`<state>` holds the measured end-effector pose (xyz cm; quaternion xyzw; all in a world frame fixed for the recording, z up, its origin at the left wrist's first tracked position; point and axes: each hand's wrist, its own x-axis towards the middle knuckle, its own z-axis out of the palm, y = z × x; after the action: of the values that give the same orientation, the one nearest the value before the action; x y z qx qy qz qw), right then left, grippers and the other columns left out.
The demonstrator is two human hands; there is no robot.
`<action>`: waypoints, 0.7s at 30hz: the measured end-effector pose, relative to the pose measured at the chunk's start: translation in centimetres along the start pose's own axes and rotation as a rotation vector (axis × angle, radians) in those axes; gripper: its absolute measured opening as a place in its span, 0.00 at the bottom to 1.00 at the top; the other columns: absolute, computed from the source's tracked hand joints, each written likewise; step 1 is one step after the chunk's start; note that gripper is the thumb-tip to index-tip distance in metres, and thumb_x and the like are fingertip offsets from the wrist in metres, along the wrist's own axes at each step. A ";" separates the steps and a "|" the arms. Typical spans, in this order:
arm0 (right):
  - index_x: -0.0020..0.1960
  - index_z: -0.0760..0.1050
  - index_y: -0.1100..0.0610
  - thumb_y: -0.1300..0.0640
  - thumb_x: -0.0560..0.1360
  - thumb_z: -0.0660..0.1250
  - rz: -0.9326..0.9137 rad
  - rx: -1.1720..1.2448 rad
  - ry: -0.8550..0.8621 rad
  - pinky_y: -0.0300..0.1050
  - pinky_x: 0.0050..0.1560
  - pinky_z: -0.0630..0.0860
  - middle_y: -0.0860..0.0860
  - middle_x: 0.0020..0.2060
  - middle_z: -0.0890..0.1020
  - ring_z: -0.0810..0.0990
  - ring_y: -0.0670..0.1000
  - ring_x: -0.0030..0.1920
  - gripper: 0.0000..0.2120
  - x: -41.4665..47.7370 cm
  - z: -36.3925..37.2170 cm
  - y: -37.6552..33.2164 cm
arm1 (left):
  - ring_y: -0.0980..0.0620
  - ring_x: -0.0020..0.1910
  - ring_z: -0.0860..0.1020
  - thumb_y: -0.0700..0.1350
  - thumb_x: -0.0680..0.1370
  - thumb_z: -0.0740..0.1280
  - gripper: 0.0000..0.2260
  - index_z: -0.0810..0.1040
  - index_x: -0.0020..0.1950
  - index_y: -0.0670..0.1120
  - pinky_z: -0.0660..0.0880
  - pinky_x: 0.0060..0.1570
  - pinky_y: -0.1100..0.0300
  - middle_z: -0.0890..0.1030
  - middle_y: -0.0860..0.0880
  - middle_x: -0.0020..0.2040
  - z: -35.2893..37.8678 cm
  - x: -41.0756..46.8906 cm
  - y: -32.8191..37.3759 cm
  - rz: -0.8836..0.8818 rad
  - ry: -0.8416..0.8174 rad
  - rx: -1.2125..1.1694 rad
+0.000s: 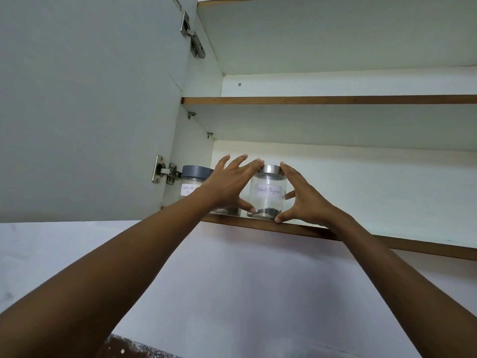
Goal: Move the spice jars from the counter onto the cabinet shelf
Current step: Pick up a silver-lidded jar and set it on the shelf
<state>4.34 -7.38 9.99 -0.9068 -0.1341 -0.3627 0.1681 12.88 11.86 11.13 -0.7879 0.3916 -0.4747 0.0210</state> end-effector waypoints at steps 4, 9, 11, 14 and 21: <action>0.75 0.49 0.49 0.65 0.61 0.78 -0.013 0.042 0.013 0.27 0.40 0.71 0.45 0.74 0.54 0.71 0.49 0.57 0.53 0.9 0.8 0.4 | 0.47 0.76 0.39 0.68 0.71 0.62 0.48 0.38 0.76 0.45 0.40 0.73 0.44 0.38 0.47 0.77 2.0 -1.5 -0.3 -0.092 0.041 0.009; 0.75 0.50 0.48 0.62 0.61 0.79 0.005 0.099 0.059 0.34 0.44 0.71 0.44 0.72 0.56 0.73 0.51 0.56 0.52 1.8 2.4 0.6 | 0.47 0.75 0.34 0.70 0.73 0.40 0.40 0.34 0.75 0.45 0.37 0.72 0.44 0.33 0.45 0.76 6.1 -4.0 -1.5 -0.205 0.083 -0.020; 0.74 0.50 0.48 0.62 0.61 0.78 0.000 0.109 0.077 0.37 0.47 0.71 0.44 0.72 0.56 0.71 0.50 0.57 0.52 2.0 2.8 0.7 | 0.48 0.74 0.33 0.71 0.69 0.30 0.41 0.34 0.74 0.47 0.38 0.73 0.45 0.33 0.46 0.76 7.2 -4.5 -1.6 -0.209 0.092 -0.064; 0.75 0.49 0.48 0.62 0.62 0.78 -0.004 0.126 0.085 0.36 0.48 0.70 0.44 0.73 0.54 0.68 0.49 0.60 0.52 2.1 3.1 0.8 | 0.49 0.74 0.32 0.71 0.69 0.28 0.40 0.32 0.74 0.49 0.38 0.73 0.47 0.33 0.48 0.75 8.0 -4.7 -1.5 -0.213 0.115 -0.133; 0.75 0.40 0.45 0.61 0.64 0.77 -0.034 0.106 0.075 0.43 0.63 0.69 0.43 0.75 0.41 0.55 0.49 0.74 0.56 1.7 3.5 1.1 | 0.51 0.74 0.32 0.71 0.71 0.30 0.38 0.31 0.74 0.50 0.38 0.73 0.48 0.31 0.50 0.75 8.9 -5.0 -1.3 -0.233 0.158 -0.201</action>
<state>8.01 -6.77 8.57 -0.8799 -0.1620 -0.3916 0.2147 19.23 12.90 3.16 -0.7865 0.3433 -0.4928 -0.1438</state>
